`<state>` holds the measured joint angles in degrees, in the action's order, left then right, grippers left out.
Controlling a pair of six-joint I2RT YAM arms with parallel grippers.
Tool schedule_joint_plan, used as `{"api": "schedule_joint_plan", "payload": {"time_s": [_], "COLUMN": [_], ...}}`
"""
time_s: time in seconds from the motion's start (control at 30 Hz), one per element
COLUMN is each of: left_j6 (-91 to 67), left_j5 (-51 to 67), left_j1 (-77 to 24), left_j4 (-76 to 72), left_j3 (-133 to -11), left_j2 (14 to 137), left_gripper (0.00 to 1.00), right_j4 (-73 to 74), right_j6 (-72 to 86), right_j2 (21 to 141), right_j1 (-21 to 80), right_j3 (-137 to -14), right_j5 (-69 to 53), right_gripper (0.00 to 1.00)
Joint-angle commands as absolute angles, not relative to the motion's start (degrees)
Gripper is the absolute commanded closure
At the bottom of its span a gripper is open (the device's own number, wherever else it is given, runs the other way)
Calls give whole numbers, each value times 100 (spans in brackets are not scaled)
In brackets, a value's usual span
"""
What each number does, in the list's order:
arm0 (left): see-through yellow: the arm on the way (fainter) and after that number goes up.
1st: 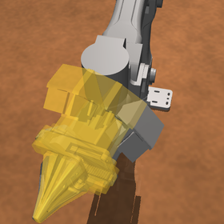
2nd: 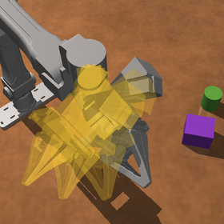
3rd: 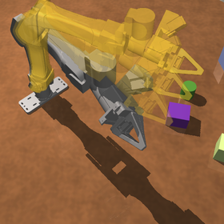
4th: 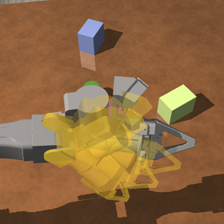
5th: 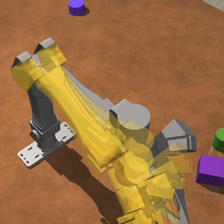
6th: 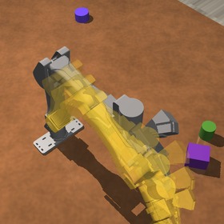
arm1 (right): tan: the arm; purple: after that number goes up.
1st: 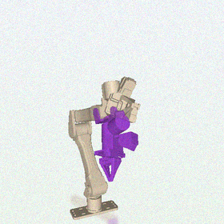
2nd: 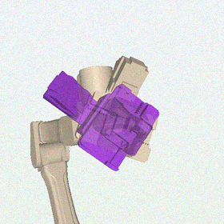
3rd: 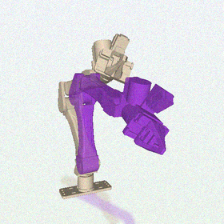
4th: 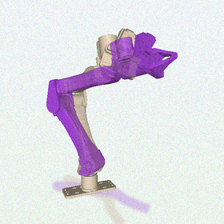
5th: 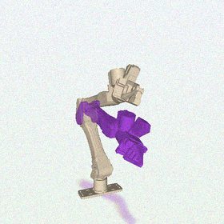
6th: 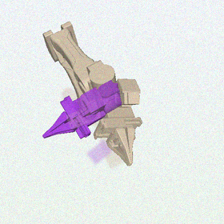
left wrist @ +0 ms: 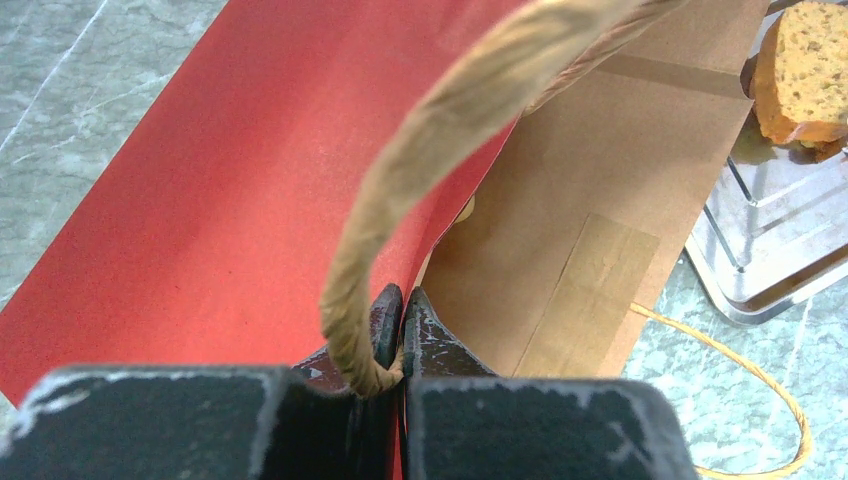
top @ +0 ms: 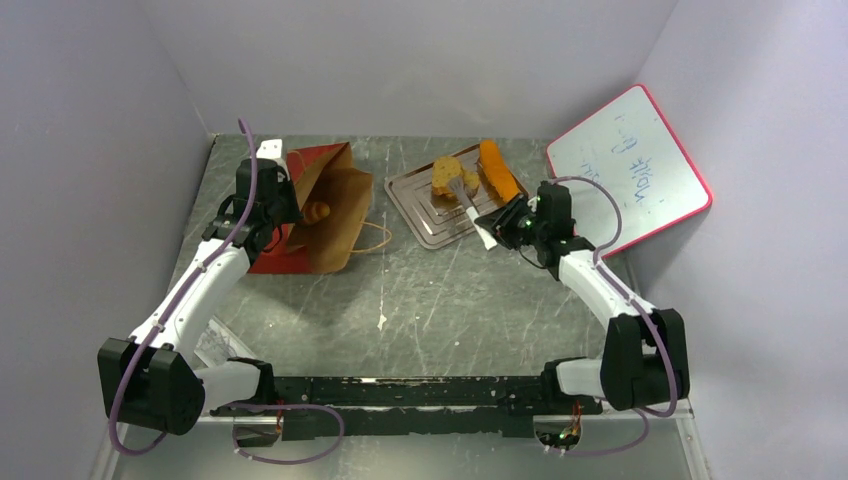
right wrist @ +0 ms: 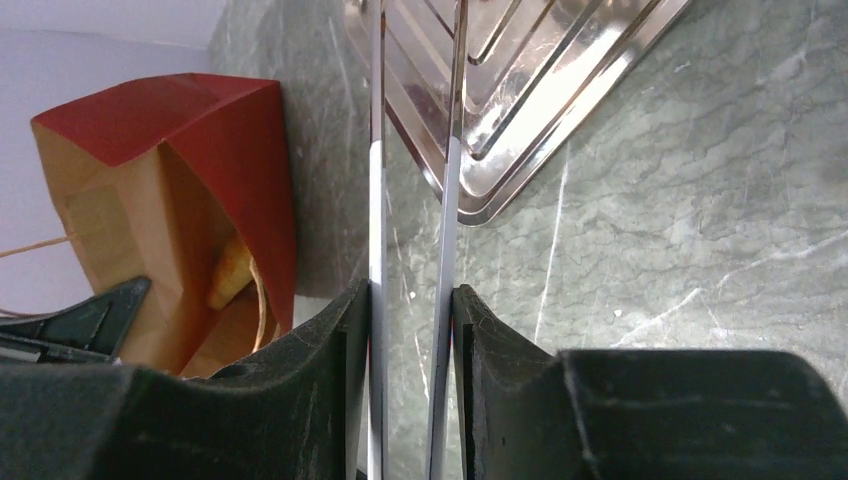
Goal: Take the fake bread out of the paper bag
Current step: Place the fake bread in the container, then take out the fake bread from the paper bag.
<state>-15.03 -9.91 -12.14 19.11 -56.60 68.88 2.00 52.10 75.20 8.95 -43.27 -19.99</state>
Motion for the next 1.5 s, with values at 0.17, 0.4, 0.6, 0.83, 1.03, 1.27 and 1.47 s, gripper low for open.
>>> {"api": "schedule_joint_plan", "payload": {"time_s": [0.17, 0.4, 0.6, 0.83, 1.03, 1.27, 1.47], "left_j6": [-1450, -1429, -1374, -1359, -1240, -1168, -1207], "left_j5": [-821, -802, -812, -608, -528, -541, -628], "left_j1": [-1191, -1195, -1196, -1208, -1377, -1658, -1891], "left_j4": [1776, 1776, 1767, 1610, 1638, 1733, 1768], "left_j3": [-5669, -5651, -5606, -5239, -5160, -5198, -5143], "left_j2": [6820, 6812, 6810, 6658, 6626, 6681, 6660], "left_gripper": [93, 93, 93, 93, 93, 93, 93], "right_j4": [184, 91, 341, 598, 892, 1076, 940], "right_j6": [5200, 5298, 5194, 5200, 5055, 5071, 5353], "right_j2": [7097, 7154, 6729, 5883, 5441, 5287, 5388], "right_j1": [778, 721, 720, 753, 973, 2115, 3582], "right_j3": [-4025, -3972, -3999, -3876, -4054, -4385, -4409], "right_j5": [-2028, -2013, -2014, -2306, -2627, -2370, -1586], "right_gripper": [65, 66, 66, 67, 68, 68, 68]}}
